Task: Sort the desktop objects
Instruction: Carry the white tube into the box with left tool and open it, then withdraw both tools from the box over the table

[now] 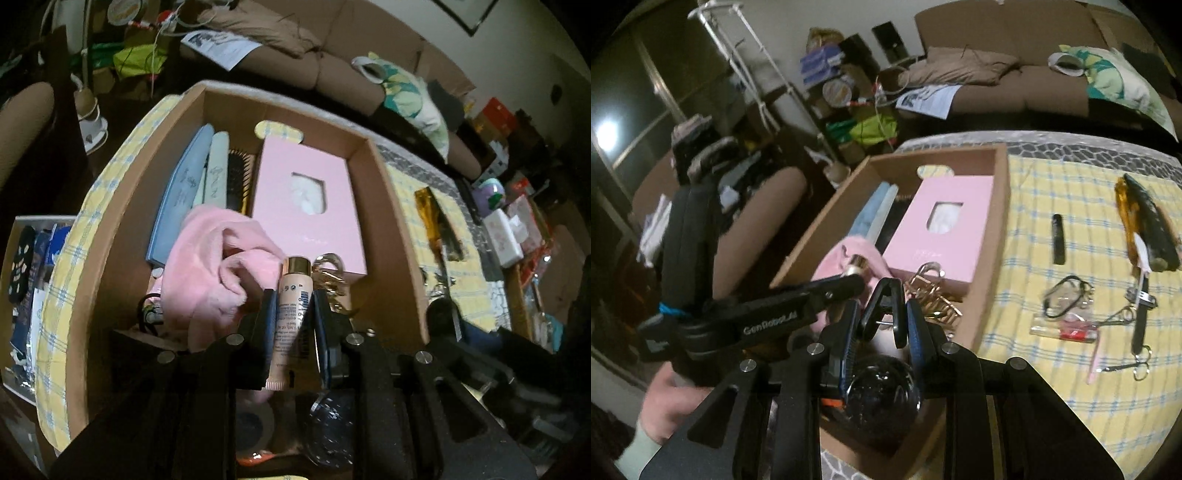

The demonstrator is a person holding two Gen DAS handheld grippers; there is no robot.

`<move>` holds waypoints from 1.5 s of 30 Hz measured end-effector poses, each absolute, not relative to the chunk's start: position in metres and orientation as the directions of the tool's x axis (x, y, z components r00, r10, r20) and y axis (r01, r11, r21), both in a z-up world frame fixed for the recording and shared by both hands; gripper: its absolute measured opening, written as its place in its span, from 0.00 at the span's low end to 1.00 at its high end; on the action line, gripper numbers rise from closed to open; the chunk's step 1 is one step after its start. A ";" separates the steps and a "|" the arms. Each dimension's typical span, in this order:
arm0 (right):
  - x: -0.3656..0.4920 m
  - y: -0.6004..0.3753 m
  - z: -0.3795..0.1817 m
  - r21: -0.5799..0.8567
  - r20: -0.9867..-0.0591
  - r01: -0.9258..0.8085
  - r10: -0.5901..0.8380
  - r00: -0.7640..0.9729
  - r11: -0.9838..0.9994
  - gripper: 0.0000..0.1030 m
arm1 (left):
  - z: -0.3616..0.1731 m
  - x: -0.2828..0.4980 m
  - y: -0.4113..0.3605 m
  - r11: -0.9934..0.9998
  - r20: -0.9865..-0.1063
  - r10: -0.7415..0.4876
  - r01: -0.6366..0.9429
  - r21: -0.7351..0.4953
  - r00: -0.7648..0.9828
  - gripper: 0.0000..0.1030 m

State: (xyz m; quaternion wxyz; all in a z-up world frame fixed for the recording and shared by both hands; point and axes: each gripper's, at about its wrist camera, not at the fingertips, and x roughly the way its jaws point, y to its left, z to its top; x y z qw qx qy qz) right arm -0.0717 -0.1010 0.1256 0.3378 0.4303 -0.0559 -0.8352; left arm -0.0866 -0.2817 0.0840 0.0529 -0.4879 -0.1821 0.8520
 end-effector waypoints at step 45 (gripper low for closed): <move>-0.069 0.105 0.145 0.275 -0.709 0.126 -0.289 -0.643 -0.953 0.93 | 0.135 -0.076 -0.147 -0.937 -0.741 0.335 -0.122 -0.327 -0.582 1.00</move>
